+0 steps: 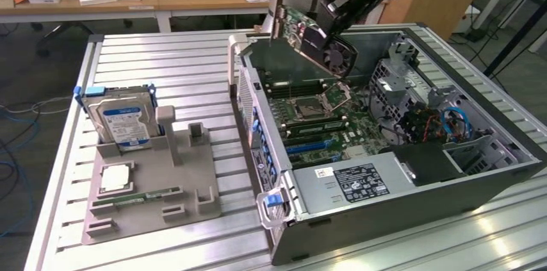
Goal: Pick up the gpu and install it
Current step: 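Insert the gpu into the slot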
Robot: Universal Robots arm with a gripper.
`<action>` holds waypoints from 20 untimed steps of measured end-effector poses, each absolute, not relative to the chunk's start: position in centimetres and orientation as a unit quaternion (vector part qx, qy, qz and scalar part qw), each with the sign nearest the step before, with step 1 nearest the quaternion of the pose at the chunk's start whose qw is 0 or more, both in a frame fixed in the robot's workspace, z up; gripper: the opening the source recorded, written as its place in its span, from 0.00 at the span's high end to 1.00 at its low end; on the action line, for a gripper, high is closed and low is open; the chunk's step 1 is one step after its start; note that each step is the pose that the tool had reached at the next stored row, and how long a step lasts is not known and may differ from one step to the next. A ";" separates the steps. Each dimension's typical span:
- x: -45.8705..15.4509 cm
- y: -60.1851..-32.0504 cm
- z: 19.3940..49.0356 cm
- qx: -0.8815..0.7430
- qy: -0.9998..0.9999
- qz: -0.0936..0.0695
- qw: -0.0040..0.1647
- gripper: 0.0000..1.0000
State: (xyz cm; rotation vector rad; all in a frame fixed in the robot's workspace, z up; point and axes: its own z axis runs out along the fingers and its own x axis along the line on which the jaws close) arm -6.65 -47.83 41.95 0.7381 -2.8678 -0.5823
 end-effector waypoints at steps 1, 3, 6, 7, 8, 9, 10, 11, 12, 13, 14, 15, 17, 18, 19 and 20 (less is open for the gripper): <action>-6.6 -47.8 41.9 0.253 -0.946 -0.192 0.063 0.74; -6.6 -47.8 41.9 0.270 -0.941 -0.191 0.067 0.74; -6.6 -47.8 41.9 0.296 -0.934 -0.189 0.072 0.74; -6.6 -47.8 41.9 0.304 -0.931 -0.188 0.074 0.74; -6.6 -47.8 41.9 0.312 -0.928 -0.188 0.076 0.74; -6.6 -47.8 41.9 0.321 -0.925 -0.187 0.077 0.74; -6.6 -47.8 42.0 0.330 -0.922 -0.186 0.079 0.74; -6.7 -47.8 42.0 0.336 -0.920 -0.186 0.080 0.74; -6.7 -47.8 41.9 0.343 -0.917 -0.185 0.082 0.74; -6.7 -47.8 41.9 0.350 -0.915 -0.184 0.083 0.74; -6.7 -47.8 41.9 0.358 -0.911 -0.184 0.085 0.74; -6.7 -47.8 41.9 0.366 -0.908 -0.183 0.086 0.74; -6.7 -47.8 41.9 0.383 -0.901 -0.181 0.090 0.74; -6.7 -47.8 41.9 0.391 -0.898 -0.180 0.092 0.74; -6.7 -47.8 41.9 0.399 -0.894 -0.180 0.093 0.74; -6.7 -47.8 41.9 0.408 -0.891 -0.179 0.095 0.74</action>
